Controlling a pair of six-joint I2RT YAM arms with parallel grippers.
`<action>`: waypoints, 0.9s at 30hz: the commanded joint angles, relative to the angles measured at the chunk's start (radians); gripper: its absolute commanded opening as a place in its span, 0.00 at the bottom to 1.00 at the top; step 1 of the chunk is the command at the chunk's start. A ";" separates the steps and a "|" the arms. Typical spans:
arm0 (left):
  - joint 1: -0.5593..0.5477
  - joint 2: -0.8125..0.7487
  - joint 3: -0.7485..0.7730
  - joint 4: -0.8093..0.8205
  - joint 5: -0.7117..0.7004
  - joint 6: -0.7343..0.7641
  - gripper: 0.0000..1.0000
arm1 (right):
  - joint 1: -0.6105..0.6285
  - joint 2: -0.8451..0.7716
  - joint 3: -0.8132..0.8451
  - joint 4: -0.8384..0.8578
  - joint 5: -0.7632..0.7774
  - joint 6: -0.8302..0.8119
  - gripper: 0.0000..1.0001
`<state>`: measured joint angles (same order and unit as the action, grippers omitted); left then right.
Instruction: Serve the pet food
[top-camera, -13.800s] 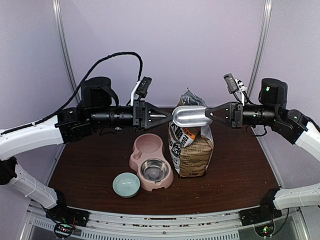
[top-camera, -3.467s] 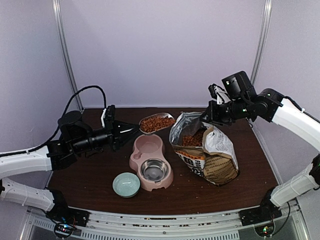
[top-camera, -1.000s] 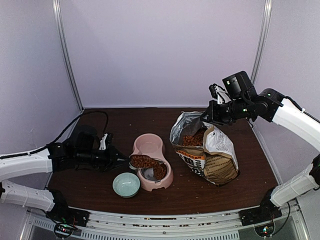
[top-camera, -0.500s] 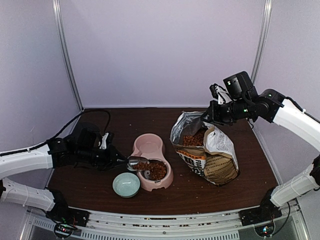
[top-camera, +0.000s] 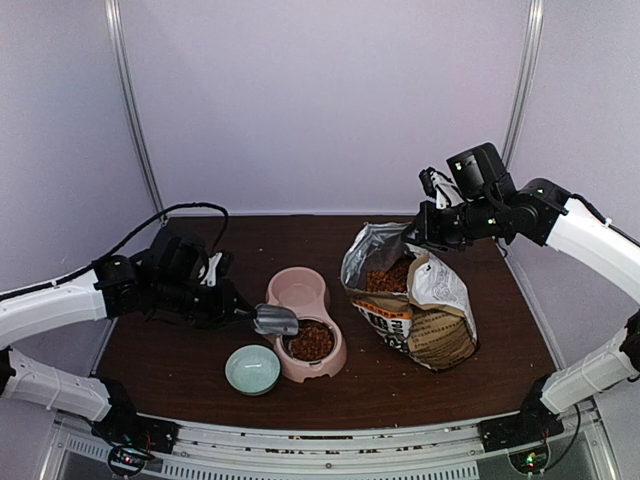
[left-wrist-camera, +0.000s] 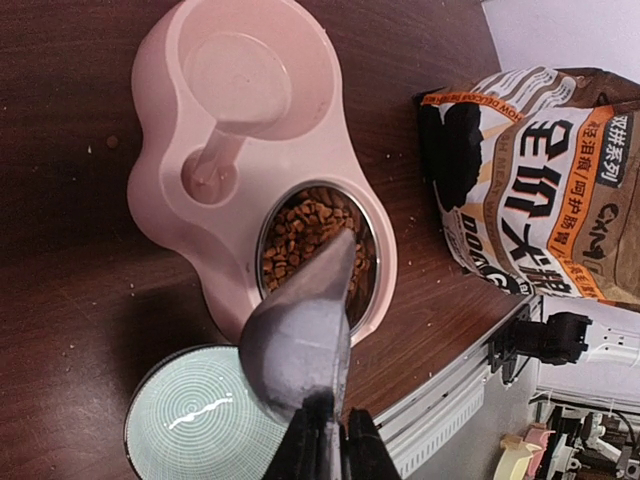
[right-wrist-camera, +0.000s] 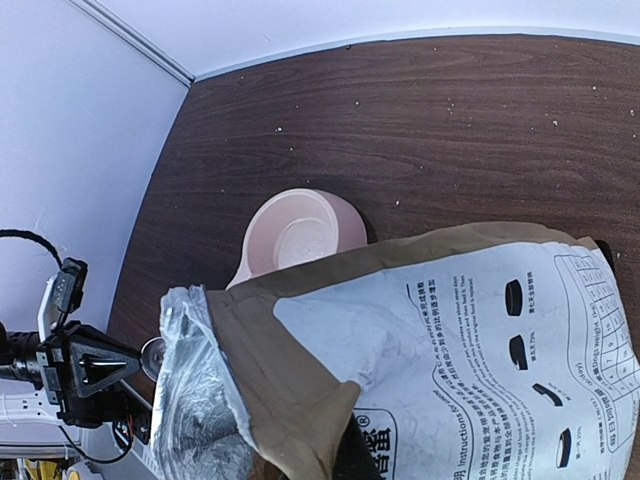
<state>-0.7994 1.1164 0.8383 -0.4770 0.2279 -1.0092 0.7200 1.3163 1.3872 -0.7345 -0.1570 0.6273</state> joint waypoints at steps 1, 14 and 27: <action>0.005 0.021 0.070 -0.072 -0.020 0.076 0.00 | -0.001 -0.081 0.038 0.207 -0.016 -0.017 0.00; 0.005 0.015 0.204 -0.186 -0.065 0.213 0.00 | 0.000 -0.080 0.041 0.182 -0.012 -0.045 0.00; -0.026 -0.034 0.413 -0.190 0.109 0.390 0.00 | 0.066 -0.075 0.012 0.139 0.004 -0.105 0.00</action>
<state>-0.8036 1.0836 1.1851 -0.6987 0.2634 -0.6834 0.7441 1.3140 1.3846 -0.7441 -0.1459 0.5529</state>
